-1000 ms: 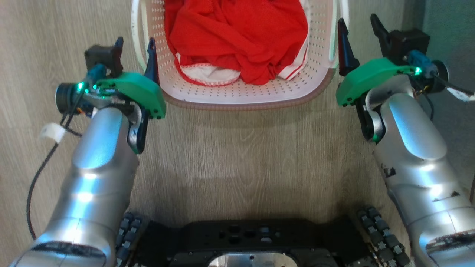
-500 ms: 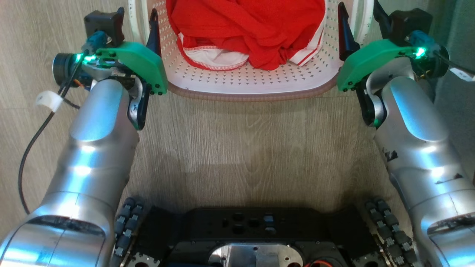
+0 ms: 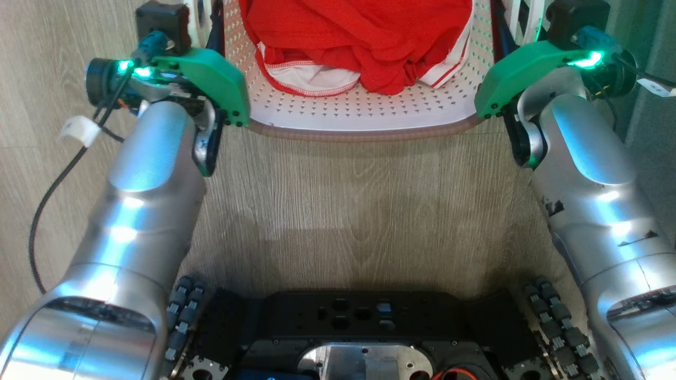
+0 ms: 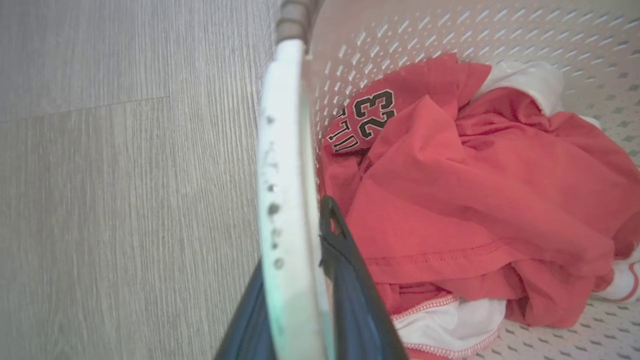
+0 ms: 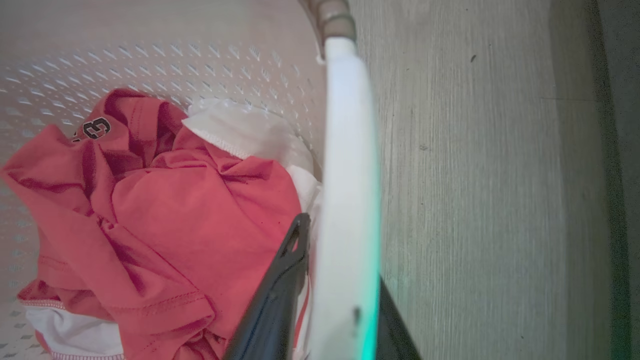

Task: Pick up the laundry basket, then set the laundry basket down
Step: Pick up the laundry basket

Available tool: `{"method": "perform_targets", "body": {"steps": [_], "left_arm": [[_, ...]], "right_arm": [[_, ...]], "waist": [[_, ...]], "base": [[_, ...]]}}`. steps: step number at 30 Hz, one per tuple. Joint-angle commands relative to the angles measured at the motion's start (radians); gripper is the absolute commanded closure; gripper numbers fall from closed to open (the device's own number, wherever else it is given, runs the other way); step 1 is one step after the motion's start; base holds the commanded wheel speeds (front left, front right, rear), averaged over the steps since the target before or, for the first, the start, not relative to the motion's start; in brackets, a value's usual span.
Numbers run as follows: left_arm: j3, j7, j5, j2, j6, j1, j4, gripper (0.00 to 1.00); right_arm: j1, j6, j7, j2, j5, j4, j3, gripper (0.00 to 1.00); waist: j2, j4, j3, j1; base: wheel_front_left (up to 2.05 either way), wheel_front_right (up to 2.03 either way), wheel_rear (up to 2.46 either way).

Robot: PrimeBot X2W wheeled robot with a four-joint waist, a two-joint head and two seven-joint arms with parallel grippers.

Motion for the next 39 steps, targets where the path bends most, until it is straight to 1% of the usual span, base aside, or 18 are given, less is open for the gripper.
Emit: {"method": "perform_targets", "body": {"steps": [1, 2, 11, 18, 26, 31, 36, 37, 39], "left_arm": [[0.004, -0.005, -0.014, 0.026, 0.009, 0.026, -0.014, 1.0], [-0.001, -0.005, -0.018, 0.026, 0.011, 0.027, -0.017, 1.0], [-0.034, -0.005, -0.048, 0.026, 0.023, 0.05, -0.032, 1.0], [-0.07, -0.005, -0.076, 0.026, 0.028, 0.093, -0.027, 1.0], [-0.113, -0.005, -0.11, 0.026, 0.028, 0.159, 0.01, 1.0], [-0.14, -0.005, -0.147, 0.026, 0.014, 0.209, 0.049, 1.0], [-0.181, -0.005, -0.196, 0.026, -0.003, 0.261, 0.106, 1.0], [-0.201, -0.005, -0.217, 0.026, -0.008, 0.28, 0.133, 1.0], [-0.222, 0.0, -0.239, 0.026, -0.014, 0.3, 0.158, 1.0]], "right_arm": [[0.036, -0.002, -0.005, 0.018, 0.009, -0.003, 0.017, 0.97], [0.034, -0.002, -0.005, 0.018, 0.009, 0.001, 0.019, 1.0], [0.036, -0.002, -0.005, 0.018, 0.028, 0.035, 0.027, 1.0], [0.058, -0.002, -0.005, 0.018, 0.063, 0.066, 0.051, 1.0], [0.113, -0.002, -0.005, 0.018, 0.118, 0.116, 0.103, 1.0], [0.152, -0.002, -0.005, 0.018, 0.167, 0.169, 0.146, 1.0], [0.188, -0.002, -0.001, 0.018, 0.244, 0.238, 0.213, 1.0], [0.201, -0.002, 0.01, 0.018, 0.278, 0.26, 0.24, 1.0], [0.217, -0.002, 0.023, 0.018, 0.311, 0.278, 0.268, 1.0]], "waist": [[0.0, 0.001, -0.001, 0.0], [0.0, 0.001, -0.002, 0.0], [0.0, 0.003, -0.029, 0.0], [0.0, -0.003, -0.092, 0.0], [0.0, -0.013, -0.213, 0.0], [0.0, -0.018, -0.3, 0.0], [0.0, -0.025, -0.392, 0.0], [0.0, -0.028, -0.43, 0.0], [0.0, -0.031, -0.469, 0.0]], "base": [[0.0, 0.0, 0.0], [0.0, 0.0, 0.0], [0.0, 0.0, 0.0], [0.0, 0.0, 0.0], [0.0, 0.0, 0.0], [0.0, 0.0, 0.0], [0.0, 0.0, 0.0], [0.0, 0.0, 0.0], [0.0, 0.0, 0.0]]}}
